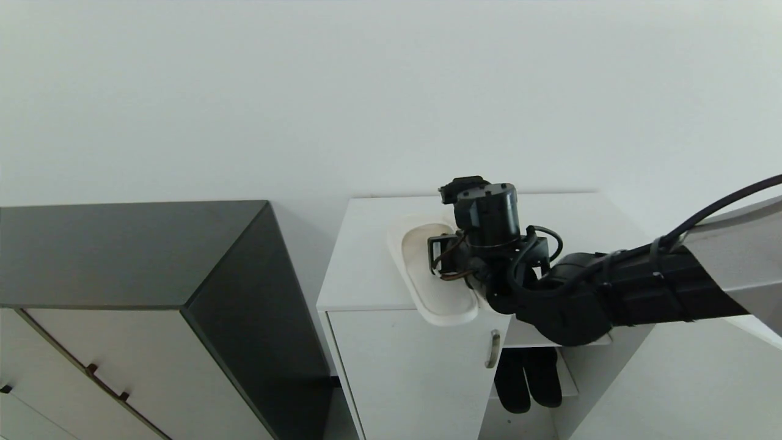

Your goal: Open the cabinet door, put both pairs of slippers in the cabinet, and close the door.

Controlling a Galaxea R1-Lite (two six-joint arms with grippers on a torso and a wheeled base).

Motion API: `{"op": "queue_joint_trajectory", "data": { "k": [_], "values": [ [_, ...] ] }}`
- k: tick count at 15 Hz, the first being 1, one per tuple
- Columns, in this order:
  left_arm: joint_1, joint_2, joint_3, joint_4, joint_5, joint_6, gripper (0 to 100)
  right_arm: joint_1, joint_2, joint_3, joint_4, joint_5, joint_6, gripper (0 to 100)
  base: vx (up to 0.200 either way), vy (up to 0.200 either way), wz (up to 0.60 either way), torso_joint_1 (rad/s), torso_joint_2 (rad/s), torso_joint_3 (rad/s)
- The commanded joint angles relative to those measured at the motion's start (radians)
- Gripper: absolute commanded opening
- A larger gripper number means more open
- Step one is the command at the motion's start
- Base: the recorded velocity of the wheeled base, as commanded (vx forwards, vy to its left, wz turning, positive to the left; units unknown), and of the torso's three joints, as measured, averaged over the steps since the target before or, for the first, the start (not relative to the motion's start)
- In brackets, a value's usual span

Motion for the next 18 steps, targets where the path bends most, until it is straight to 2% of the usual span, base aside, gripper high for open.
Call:
{"op": "queue_joint_trajectory", "data": {
  "k": [1, 3, 4, 13, 18],
  "values": [
    [0.000, 0.000, 0.000, 0.000, 0.000, 0.001, 0, 0.019, -0.130, 0.188, -0.081, 0.058, -0.005, 0, 0.000, 0.000, 0.00, 0.000, 0.00, 0.000],
    [0.000, 0.000, 0.000, 0.000, 0.000, 0.001, 0, 0.019, -0.197, 0.295, -0.128, 0.112, -0.016, 0, 0.000, 0.000, 0.00, 0.000, 0.00, 0.000],
    [0.000, 0.000, 0.000, 0.000, 0.000, -0.001, 0, 0.022, -0.205, 0.309, -0.130, 0.110, -0.017, 0, 0.000, 0.000, 0.00, 0.000, 0.00, 0.000],
    [0.000, 0.000, 0.000, 0.000, 0.000, -0.001, 0, 0.032, -0.203, 0.311, -0.130, 0.109, -0.016, 0, 0.000, 0.000, 0.00, 0.000, 0.00, 0.000],
    [0.000, 0.000, 0.000, 0.000, 0.000, -0.001, 0, 0.036, -0.202, 0.312, -0.130, 0.106, -0.014, 0, -0.200, 0.000, 0.00, 0.002, 0.00, 0.001]
  ]
}}
